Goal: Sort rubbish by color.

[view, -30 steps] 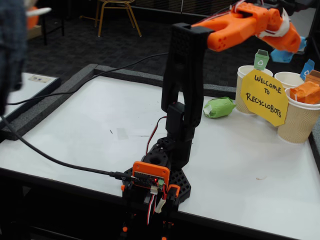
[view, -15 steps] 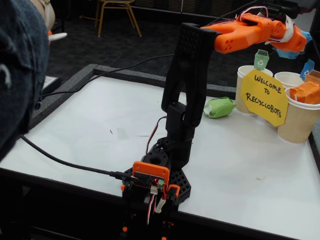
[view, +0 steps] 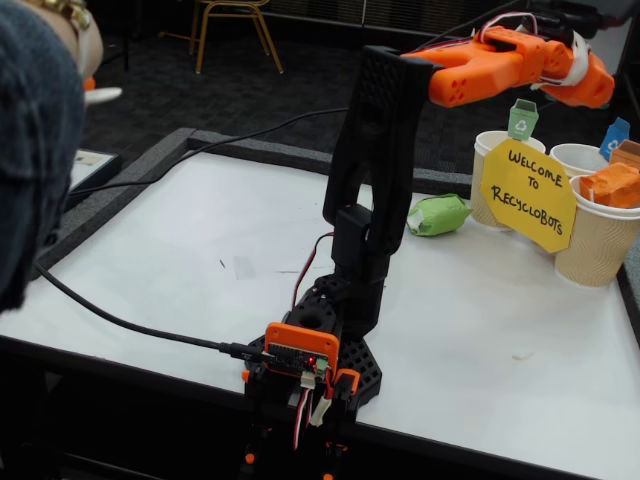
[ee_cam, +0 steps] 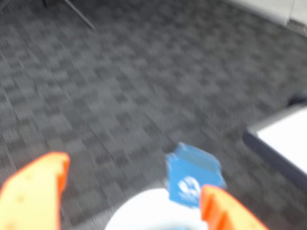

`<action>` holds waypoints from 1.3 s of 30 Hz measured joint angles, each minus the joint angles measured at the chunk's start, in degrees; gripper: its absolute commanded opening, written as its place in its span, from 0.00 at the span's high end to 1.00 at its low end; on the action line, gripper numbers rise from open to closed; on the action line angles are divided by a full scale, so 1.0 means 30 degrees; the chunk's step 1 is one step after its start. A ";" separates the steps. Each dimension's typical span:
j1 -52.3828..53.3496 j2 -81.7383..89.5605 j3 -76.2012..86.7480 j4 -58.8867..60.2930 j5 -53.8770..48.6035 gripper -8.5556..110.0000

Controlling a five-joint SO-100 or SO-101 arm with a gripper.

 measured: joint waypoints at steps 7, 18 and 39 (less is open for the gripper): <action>0.0352 0.0000 0.0000 0.3545 0.0000 0.93; 0.0059 0.5859 0.1934 1.1543 0.0703 0.93; -0.1406 1.9863 0.3662 2.1533 0.2725 0.93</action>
